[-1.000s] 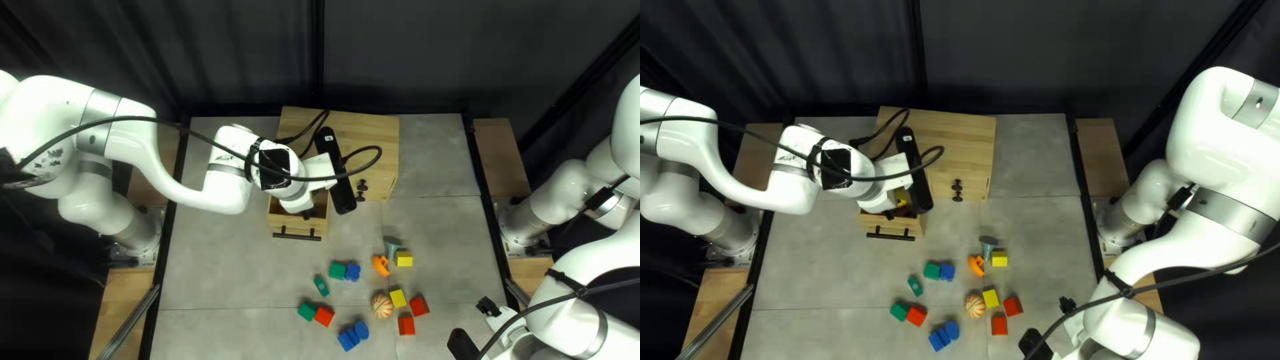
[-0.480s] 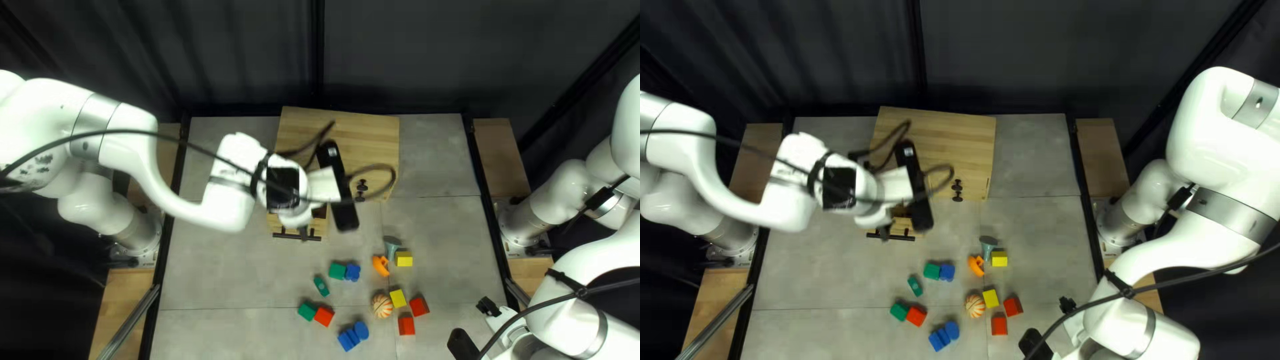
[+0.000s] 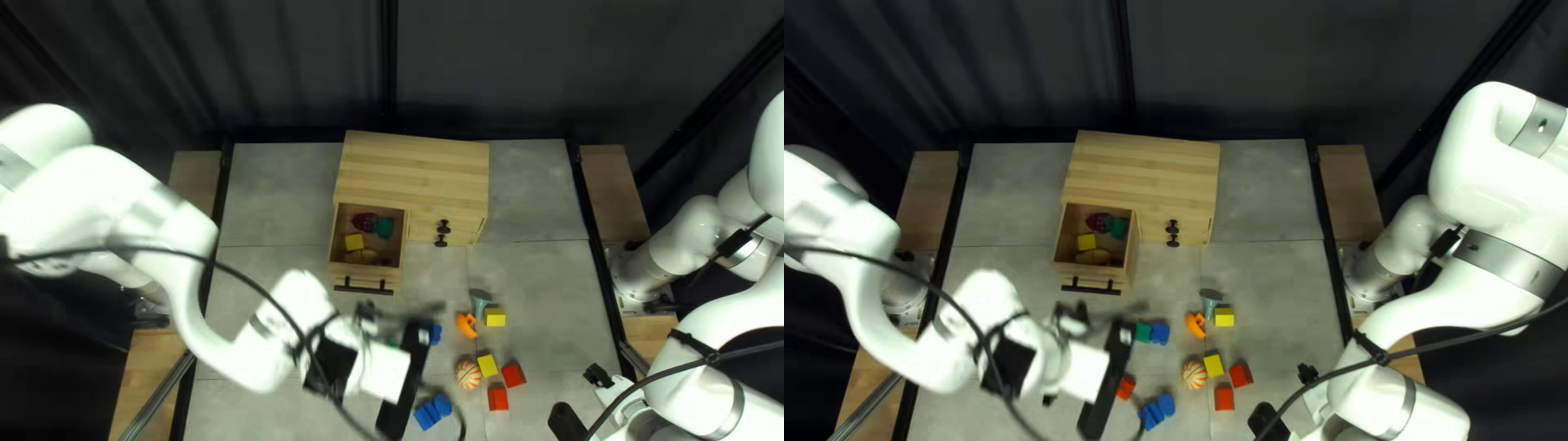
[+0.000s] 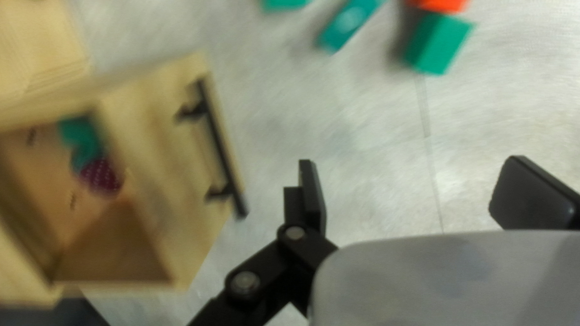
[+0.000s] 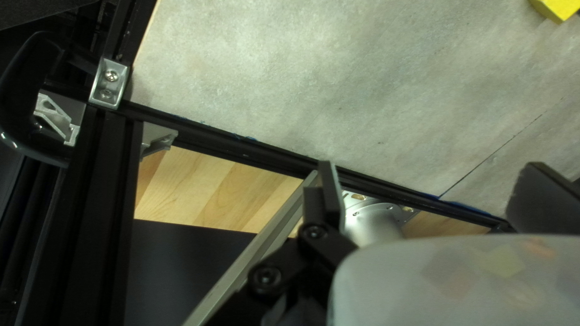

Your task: Open drawers and place objects into drawer and close

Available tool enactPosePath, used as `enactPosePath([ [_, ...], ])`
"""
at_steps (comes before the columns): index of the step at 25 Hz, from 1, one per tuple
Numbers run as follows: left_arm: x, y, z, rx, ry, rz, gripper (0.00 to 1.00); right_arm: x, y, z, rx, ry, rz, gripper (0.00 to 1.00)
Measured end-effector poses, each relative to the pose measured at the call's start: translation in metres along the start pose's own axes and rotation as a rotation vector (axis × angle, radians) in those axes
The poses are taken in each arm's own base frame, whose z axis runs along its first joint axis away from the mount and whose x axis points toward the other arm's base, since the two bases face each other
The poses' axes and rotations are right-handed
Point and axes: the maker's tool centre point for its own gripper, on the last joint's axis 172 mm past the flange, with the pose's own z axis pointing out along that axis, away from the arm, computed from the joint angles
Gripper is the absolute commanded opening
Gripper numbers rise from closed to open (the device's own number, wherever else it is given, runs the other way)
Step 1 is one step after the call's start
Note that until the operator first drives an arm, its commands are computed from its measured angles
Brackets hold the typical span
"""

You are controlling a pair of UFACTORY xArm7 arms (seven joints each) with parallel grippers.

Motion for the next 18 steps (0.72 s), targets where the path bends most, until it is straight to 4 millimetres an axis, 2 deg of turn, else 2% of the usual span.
enactPosePath([
  [3,0.014,0.014,0.021,-0.013,-0.007,0.046,1.0,0.0,0.0,0.0,0.0,0.0,0.0,1.0],
  [7,0.021,0.019,0.032,-0.022,-0.014,0.055,1.0,0.0,0.0,0.0,0.0,0.0,0.0,1.0],
  [11,0.021,0.013,0.033,-0.017,-0.024,0.045,1.0,0.0,0.0,0.0,0.0,0.0,0.0,1.0],
  [14,0.019,0.006,0.035,-0.011,-0.031,0.038,0.96,0.0,0.0,0.0,0.0,0.0,0.0,1.0],
  [18,0.011,-0.004,0.047,-0.011,-0.043,0.025,0.92,0.0,0.0,0.0,0.0,0.0,0.0,1.0],
])
